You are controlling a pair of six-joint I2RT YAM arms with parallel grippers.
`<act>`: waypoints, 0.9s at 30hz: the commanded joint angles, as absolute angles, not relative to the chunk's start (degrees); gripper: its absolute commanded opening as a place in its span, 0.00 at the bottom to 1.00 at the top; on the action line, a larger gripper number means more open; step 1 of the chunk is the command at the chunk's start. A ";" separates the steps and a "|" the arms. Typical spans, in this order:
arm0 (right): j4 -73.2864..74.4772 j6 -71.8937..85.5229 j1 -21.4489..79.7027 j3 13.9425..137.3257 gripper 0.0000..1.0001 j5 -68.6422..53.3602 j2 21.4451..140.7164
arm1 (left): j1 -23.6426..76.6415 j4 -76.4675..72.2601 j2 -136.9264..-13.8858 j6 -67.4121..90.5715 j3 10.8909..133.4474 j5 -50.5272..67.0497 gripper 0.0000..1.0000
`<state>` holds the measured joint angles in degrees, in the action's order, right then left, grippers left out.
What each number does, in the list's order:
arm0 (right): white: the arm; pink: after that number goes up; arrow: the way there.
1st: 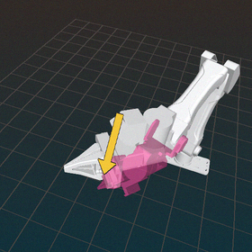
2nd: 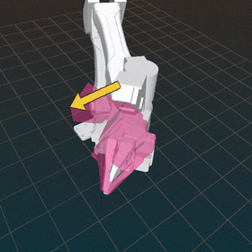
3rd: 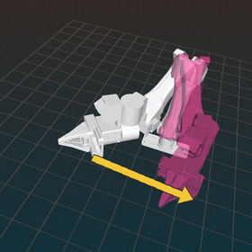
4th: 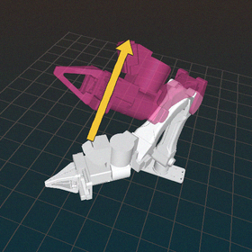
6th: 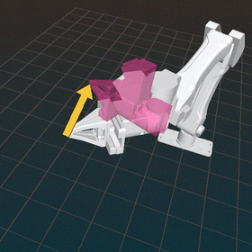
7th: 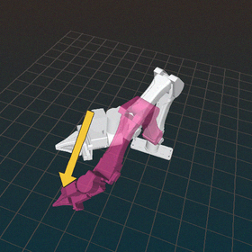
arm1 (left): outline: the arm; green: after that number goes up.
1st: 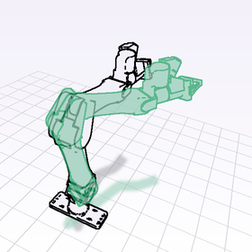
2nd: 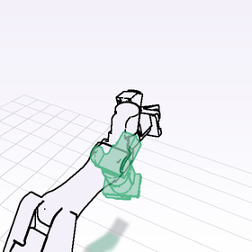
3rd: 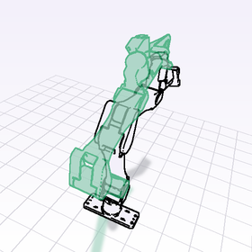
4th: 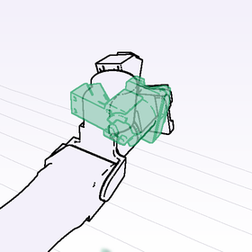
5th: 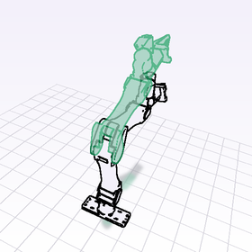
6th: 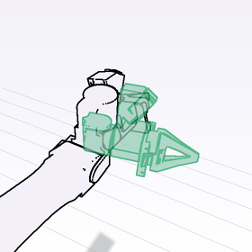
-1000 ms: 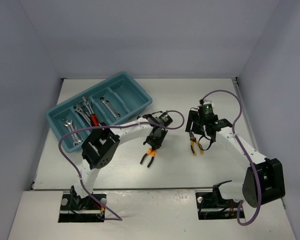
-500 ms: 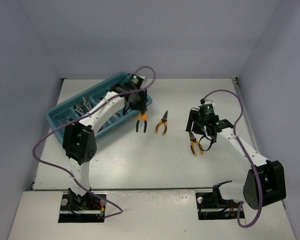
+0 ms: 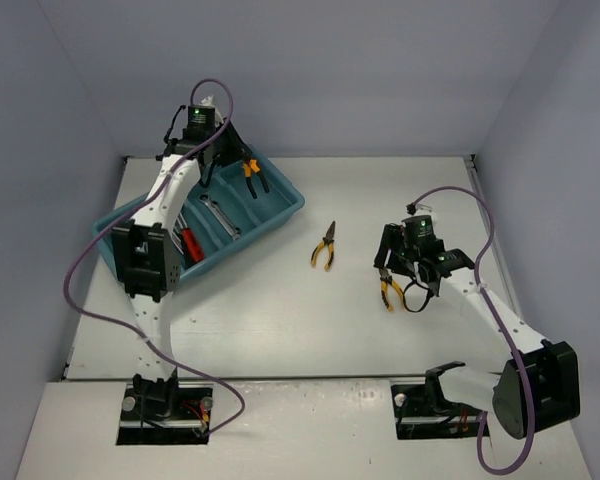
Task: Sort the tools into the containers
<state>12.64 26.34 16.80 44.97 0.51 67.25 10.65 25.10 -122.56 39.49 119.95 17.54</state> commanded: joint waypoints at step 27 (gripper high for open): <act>11.14 26.90 26.92 69.86 0.55 5.43 96.29 | 17.54 40.49 -83.37 22.26 88.25 7.99 0.72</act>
